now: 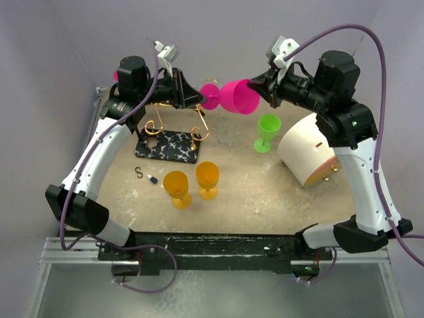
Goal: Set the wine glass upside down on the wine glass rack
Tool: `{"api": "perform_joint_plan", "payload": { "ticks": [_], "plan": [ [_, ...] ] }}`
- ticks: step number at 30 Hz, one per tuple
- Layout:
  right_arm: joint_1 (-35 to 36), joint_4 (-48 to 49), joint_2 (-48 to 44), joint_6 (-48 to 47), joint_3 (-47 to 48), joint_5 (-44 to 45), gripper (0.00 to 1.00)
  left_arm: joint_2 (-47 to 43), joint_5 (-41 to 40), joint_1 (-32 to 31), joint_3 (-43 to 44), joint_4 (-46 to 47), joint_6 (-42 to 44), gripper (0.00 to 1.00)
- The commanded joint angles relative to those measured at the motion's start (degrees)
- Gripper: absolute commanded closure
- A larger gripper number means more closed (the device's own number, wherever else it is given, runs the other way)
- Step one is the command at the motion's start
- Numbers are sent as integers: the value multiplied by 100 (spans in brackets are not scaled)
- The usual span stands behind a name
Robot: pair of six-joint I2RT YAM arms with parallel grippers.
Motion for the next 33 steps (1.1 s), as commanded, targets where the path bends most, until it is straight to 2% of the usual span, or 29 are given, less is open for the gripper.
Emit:
{"api": "perform_joint_plan", "payload": {
  "ticks": [1,4,9,12,17,21,25,27,29,33],
  "plan": [
    [31,394,-48,95,82,-154,100,15,152,-16,-40,329,-197,76],
    [31,403,-42,84,56,-161,100,28,225,-20,-83,398,-302,80],
    [31,428,-60,47,-96,-133,100,13,271,-12,-128,496,-452,100],
    [31,402,-101,-7,-200,-81,98,-38,235,-14,-127,511,-470,100],
    [31,288,-236,-205,-345,85,76,-210,174,51,-140,529,-410,100],
    [32,208,-356,-332,-443,212,52,-310,144,234,-119,476,-403,100],
    [31,63,-443,-489,-451,232,41,-389,120,517,-80,440,-395,100],
    [31,-18,-491,-563,-433,244,24,-435,43,681,-44,396,-372,100],
    [31,-98,-550,-632,-408,284,17,-479,3,851,37,311,-283,100],
    [6,-150,-680,-724,-455,410,11,-682,-299,1123,307,-103,343,100]
  ]
}}
